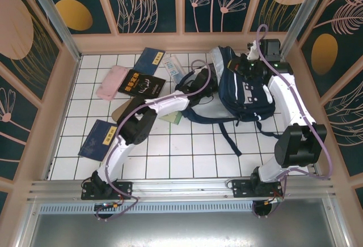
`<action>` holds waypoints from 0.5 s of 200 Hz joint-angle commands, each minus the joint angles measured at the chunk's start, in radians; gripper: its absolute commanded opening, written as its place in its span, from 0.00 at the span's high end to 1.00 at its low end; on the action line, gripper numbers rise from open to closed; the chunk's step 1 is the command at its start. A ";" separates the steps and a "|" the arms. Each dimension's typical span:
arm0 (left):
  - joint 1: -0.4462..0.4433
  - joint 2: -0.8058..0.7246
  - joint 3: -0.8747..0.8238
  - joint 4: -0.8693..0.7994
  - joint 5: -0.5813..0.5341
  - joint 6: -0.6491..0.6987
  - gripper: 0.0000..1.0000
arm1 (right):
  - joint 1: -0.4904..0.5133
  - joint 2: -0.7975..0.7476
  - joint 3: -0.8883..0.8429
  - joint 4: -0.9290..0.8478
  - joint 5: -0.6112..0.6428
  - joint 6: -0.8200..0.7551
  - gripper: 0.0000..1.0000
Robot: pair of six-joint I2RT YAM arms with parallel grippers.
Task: Pack books, pencil case, and school supplies into a backpack
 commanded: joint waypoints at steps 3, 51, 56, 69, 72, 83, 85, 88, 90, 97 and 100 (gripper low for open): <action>0.013 -0.180 -0.139 -0.022 -0.001 0.011 0.20 | -0.027 -0.015 -0.017 0.060 -0.002 -0.054 1.00; 0.040 -0.423 -0.395 -0.067 -0.009 0.022 0.20 | -0.027 0.010 -0.087 0.082 0.002 -0.090 1.00; 0.044 -0.447 -0.415 -0.076 -0.010 0.025 0.20 | -0.026 0.010 -0.099 0.087 0.002 -0.091 1.00; 0.061 -0.509 -0.465 -0.115 -0.021 0.037 0.20 | -0.023 0.011 -0.126 0.103 0.002 -0.093 1.00; 0.065 -0.521 -0.476 -0.123 -0.021 0.039 0.20 | -0.022 0.011 -0.129 0.106 0.003 -0.093 1.00; 0.087 -0.561 -0.524 -0.142 -0.022 0.053 0.21 | -0.014 0.018 -0.139 0.111 0.009 -0.099 1.00; 0.091 -0.570 -0.533 -0.145 -0.023 0.056 0.21 | -0.013 0.020 -0.142 0.110 0.011 -0.100 1.00; 0.095 -0.582 -0.548 -0.150 -0.026 0.058 0.22 | -0.012 0.022 -0.142 0.110 0.013 -0.103 1.00; 0.099 -0.589 -0.556 -0.154 -0.029 0.062 0.22 | -0.010 0.025 -0.142 0.109 0.016 -0.106 1.00; 0.113 -0.621 -0.590 -0.168 -0.039 0.066 0.24 | -0.003 0.032 -0.142 0.106 0.027 -0.114 1.00; 0.118 -0.634 -0.607 -0.169 -0.043 0.069 0.26 | 0.000 0.034 -0.142 0.104 0.033 -0.118 1.00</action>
